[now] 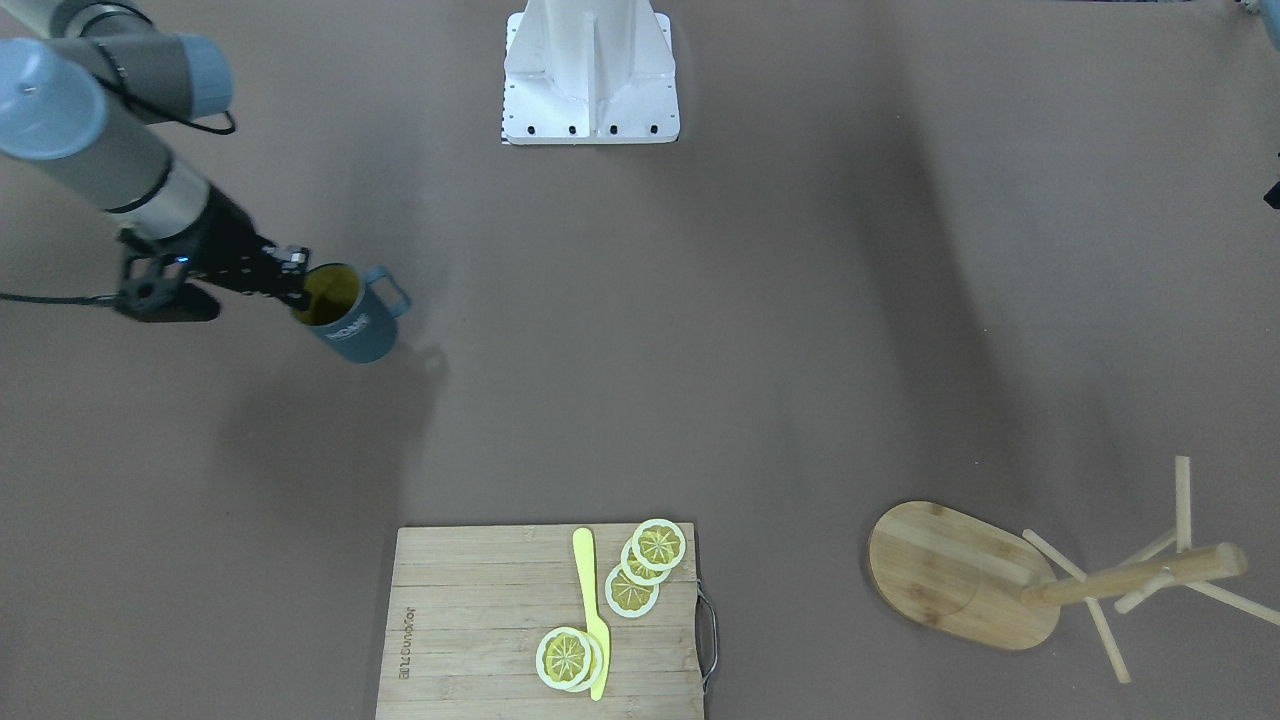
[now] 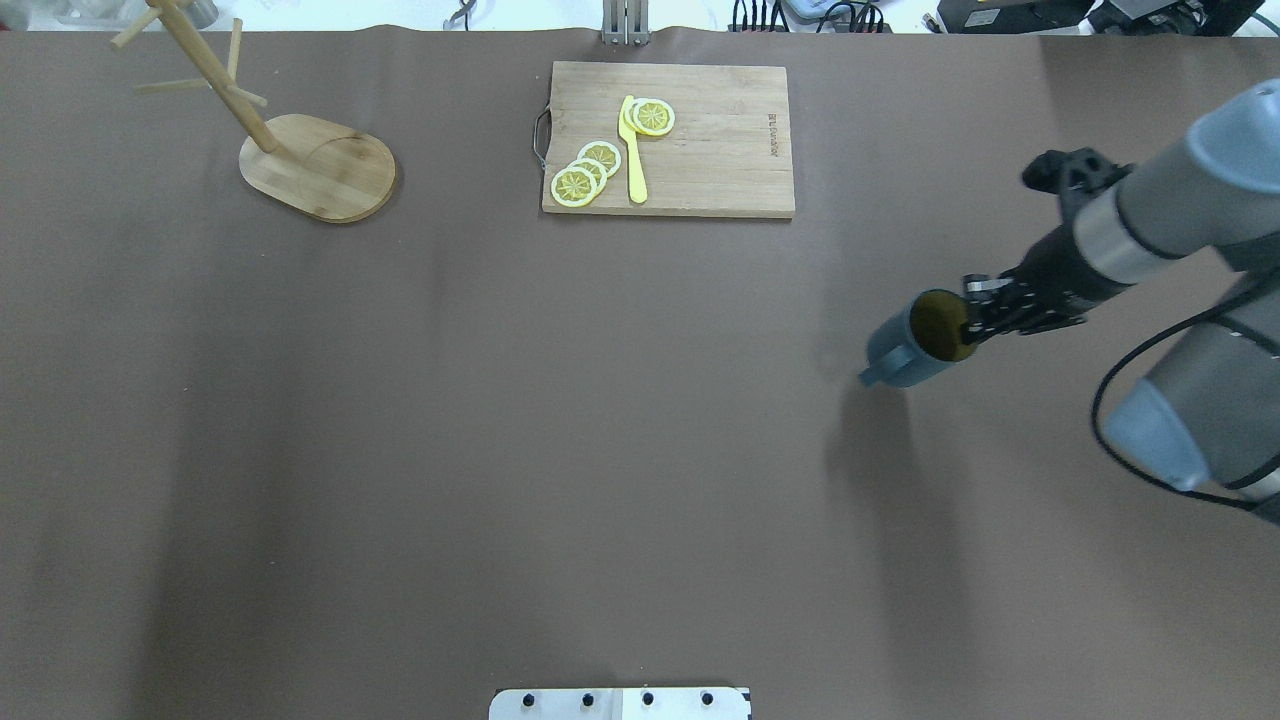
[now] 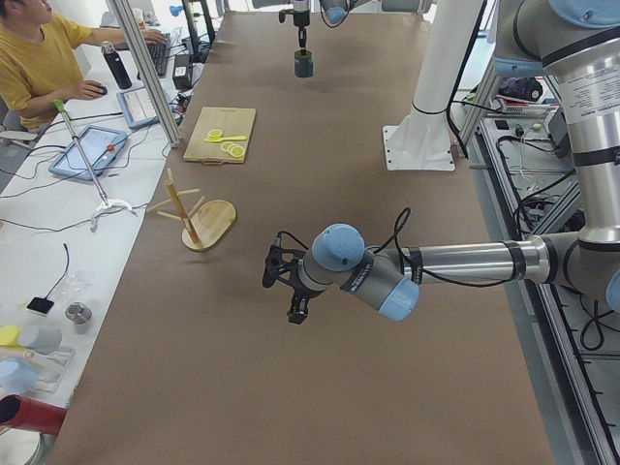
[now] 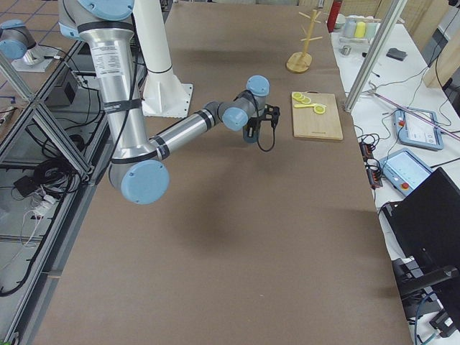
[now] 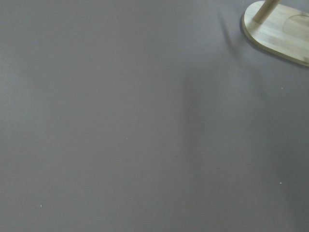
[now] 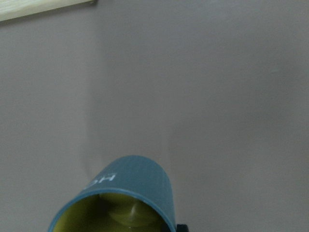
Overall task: Hang cup on storage rack
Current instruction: 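Carry the teal mug toward the table center and set it down upright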
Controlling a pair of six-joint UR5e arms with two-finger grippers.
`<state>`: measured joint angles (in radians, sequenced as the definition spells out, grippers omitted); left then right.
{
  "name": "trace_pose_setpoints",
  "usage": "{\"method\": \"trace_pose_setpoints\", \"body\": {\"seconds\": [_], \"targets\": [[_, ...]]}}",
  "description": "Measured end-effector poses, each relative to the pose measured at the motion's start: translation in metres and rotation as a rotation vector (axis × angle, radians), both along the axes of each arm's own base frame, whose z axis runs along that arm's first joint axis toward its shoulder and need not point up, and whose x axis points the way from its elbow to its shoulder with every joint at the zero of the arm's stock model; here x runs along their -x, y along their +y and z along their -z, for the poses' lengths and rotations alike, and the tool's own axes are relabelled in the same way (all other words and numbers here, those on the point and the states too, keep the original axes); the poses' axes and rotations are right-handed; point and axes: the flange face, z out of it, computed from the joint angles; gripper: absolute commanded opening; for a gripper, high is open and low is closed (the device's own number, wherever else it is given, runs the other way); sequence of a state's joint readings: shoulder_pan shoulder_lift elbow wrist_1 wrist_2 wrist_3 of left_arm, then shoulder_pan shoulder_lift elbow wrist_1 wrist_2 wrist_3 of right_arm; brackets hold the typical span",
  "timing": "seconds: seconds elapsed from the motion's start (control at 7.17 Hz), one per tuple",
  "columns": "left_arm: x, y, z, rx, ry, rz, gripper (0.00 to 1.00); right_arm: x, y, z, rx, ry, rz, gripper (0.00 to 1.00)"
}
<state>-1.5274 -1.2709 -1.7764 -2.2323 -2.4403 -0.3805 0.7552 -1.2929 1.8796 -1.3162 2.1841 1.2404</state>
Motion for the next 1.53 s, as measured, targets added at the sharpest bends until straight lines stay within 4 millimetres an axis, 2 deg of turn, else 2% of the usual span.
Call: {"method": "trace_pose_setpoints", "body": {"seconds": [0.14,0.28,0.42,0.7,0.98,1.12,1.25,1.53], "targets": [[0.0,-0.001,0.001,-0.001,0.003,0.0,0.98,0.055,0.025,0.048,0.015,-0.023,-0.032,0.0],[-0.001,-0.001,0.001,-0.001,0.004,0.0,0.98,0.096,0.047,0.086,0.023,-0.029,-0.052,0.0],[-0.001,-0.001,0.002,0.0,0.007,-0.002,0.98,0.124,0.064,0.111,0.018,-0.016,-0.063,0.0],[-0.002,0.001,0.002,0.003,0.022,-0.012,0.98,0.145,0.076,0.125,0.012,0.004,-0.068,0.0],[-0.002,0.002,0.003,0.002,0.029,-0.015,0.98,0.161,0.071,0.131,0.013,0.013,-0.068,0.0],[-0.003,0.001,0.005,-0.001,0.036,-0.019,0.98,0.165,0.069,0.132,0.013,0.015,-0.068,0.42],[-0.004,0.001,0.007,-0.004,0.046,-0.025,0.98,0.167,0.067,0.132,0.013,0.017,-0.069,0.99],[-0.005,0.0,0.012,-0.012,0.06,-0.034,0.98,0.165,0.063,0.134,0.013,0.012,-0.073,1.0]]}}
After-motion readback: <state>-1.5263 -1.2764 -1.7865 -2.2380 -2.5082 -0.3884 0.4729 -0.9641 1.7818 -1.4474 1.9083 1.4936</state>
